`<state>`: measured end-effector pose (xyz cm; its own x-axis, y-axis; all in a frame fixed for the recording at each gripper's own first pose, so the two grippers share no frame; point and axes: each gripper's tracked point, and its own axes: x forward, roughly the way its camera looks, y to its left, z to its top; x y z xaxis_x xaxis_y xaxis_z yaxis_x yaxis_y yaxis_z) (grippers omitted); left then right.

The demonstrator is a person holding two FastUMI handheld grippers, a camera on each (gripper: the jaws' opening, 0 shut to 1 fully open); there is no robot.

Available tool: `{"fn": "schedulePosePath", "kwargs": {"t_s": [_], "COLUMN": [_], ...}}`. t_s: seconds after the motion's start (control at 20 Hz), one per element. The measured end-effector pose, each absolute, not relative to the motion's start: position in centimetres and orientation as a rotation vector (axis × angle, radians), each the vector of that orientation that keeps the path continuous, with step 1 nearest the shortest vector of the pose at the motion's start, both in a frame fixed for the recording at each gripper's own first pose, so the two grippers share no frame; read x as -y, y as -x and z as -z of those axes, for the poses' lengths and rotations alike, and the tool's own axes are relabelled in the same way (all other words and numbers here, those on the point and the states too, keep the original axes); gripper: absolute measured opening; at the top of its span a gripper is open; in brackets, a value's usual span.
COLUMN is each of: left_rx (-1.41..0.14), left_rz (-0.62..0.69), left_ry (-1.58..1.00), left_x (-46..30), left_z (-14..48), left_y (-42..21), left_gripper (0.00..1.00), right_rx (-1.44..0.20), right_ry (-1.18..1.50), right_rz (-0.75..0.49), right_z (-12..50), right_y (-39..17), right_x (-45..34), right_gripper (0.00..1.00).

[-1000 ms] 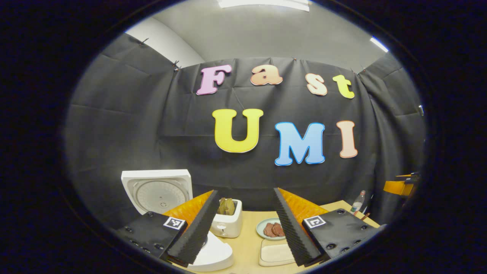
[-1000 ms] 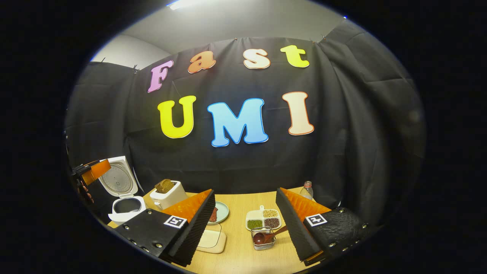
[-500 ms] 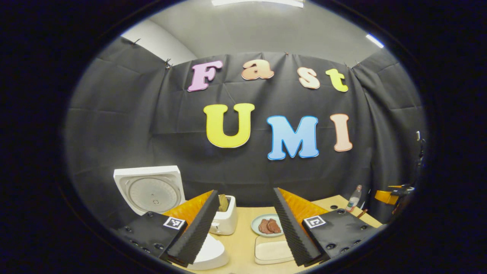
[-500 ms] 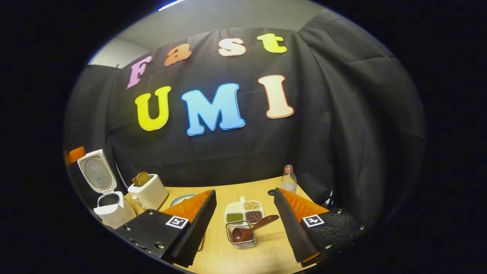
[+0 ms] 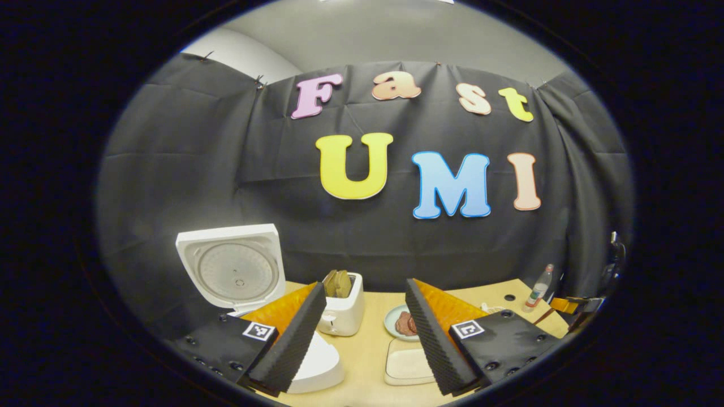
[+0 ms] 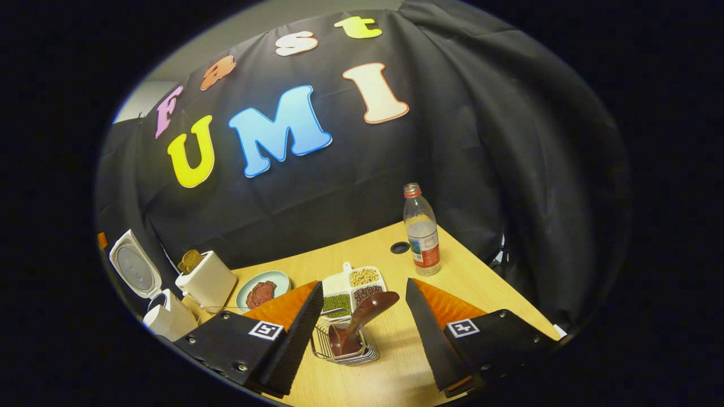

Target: Close the left gripper, press the button to open the rice cooker; take a wooden spoon from the chopstick holder with the right hand, scoop a spoonful of rice and pour it into the rice cooker, then put the wooden spoon back into the chopstick holder.

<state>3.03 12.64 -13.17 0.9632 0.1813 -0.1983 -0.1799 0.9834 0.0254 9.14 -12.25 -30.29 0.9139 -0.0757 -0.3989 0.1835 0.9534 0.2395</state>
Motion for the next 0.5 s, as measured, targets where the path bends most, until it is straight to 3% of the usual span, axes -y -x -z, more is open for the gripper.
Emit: {"fn": "schedulePosePath", "kwargs": {"t_s": [0.15, 0.25, 0.35, 0.4, 0.45, 0.5], "left_rx": [-0.219, -0.231, -0.234, -0.238, -0.247, -0.253], "left_rz": [-0.225, -0.243, -0.261, -0.270, -0.277, -0.281], "left_ry": [-0.014, -0.021, -0.031, -0.037, -0.042, -0.044], "left_x": [-13.3, -13.3, -13.5, -13.6, -13.7, -13.6], "left_z": [13.5, 13.6, 13.7, 13.7, 13.6, 13.9], "left_y": [-2.8, -2.5, -2.1, -1.9, -1.7, -1.5], "left_gripper": [0.99, 0.99, 0.99, 0.98, 0.96, 0.96], "right_rx": [-0.462, -0.488, -0.502, -0.511, -0.504, -0.510], "right_ry": [-0.286, -0.288, -0.296, -0.293, -0.321, -0.354], "right_rz": [0.115, 0.091, 0.067, 0.072, 0.053, 0.045], "right_z": [32.8, 33.6, 34.0, 34.5, 34.2, 34.2], "right_y": [-10.4, -11.0, -11.2, -11.4, -11.9, -11.9], "right_x": [11.9, 11.3, 10.9, 11.0, 10.8, 10.4], "right_gripper": [0.89, 0.77, 0.72, 0.58, 0.35, 0.34]}}
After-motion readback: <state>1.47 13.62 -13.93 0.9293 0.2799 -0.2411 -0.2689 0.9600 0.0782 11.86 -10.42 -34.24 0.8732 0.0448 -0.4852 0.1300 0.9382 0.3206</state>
